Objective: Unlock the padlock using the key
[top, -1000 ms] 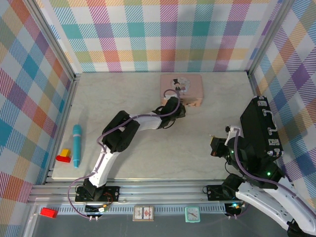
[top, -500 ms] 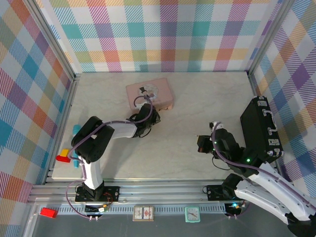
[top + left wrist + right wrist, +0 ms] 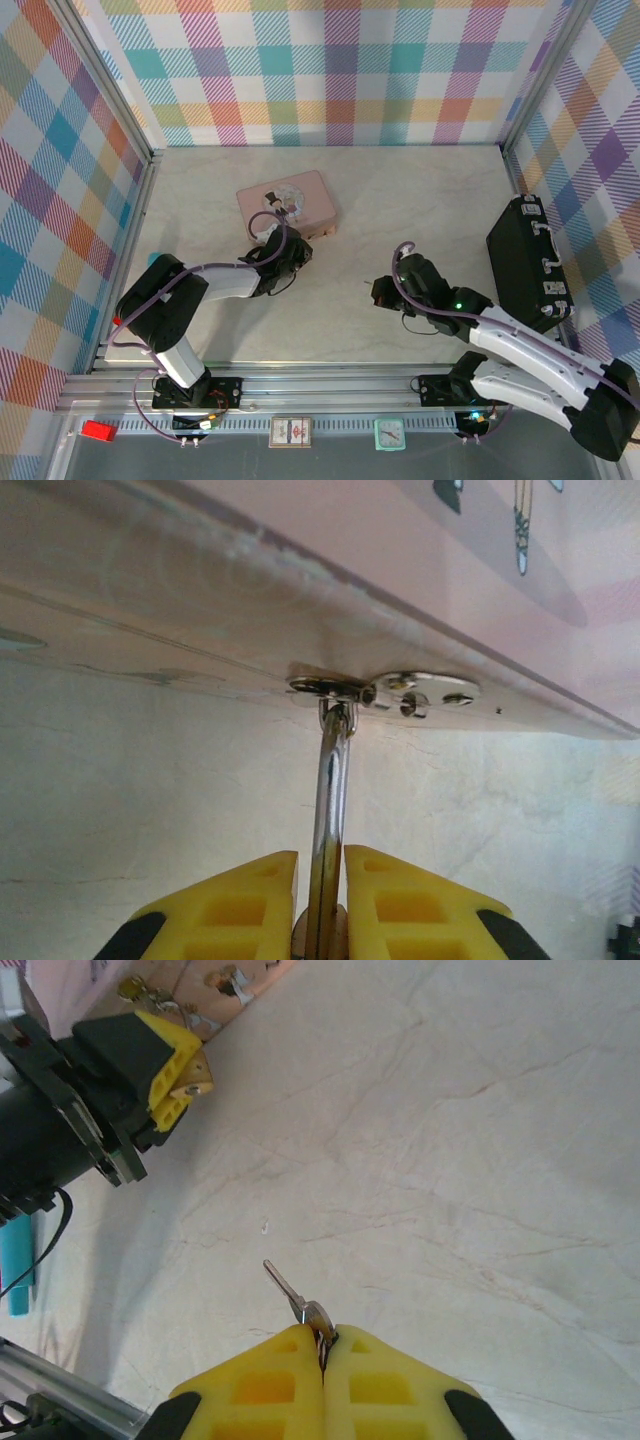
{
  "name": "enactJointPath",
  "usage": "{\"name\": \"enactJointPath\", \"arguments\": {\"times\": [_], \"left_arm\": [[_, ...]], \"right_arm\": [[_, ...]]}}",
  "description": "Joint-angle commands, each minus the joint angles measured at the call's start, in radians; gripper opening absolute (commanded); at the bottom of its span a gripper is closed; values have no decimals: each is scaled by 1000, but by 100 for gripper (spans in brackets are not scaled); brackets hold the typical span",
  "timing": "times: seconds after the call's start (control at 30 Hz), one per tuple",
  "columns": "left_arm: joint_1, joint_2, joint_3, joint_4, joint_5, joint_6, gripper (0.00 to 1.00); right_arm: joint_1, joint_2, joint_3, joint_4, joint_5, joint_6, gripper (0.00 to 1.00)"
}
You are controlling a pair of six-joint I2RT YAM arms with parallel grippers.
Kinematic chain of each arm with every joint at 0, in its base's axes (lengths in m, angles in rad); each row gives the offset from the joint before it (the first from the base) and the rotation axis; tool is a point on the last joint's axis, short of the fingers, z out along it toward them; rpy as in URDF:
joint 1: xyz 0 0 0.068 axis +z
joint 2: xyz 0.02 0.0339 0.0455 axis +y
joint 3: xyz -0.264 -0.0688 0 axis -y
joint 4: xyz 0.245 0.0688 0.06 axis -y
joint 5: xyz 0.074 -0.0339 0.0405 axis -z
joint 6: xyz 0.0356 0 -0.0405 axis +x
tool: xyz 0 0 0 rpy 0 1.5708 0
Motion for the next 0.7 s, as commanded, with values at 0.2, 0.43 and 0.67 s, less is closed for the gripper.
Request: {"name": "enactJointPath", "arguments": {"times": [0.2,0.43,0.67], "left_arm": [[-51,-21,-3,-59,53,-157,5],[-102,11,-26,47,57,-260,4],[-151,42,-36,133,75,-307,0]], "right_arm": [[-24,202,-5,224,-135,288,0],[-104,362,-17,424,-305,467,0],[-114,427,-1,506,-367,540,0]]}}
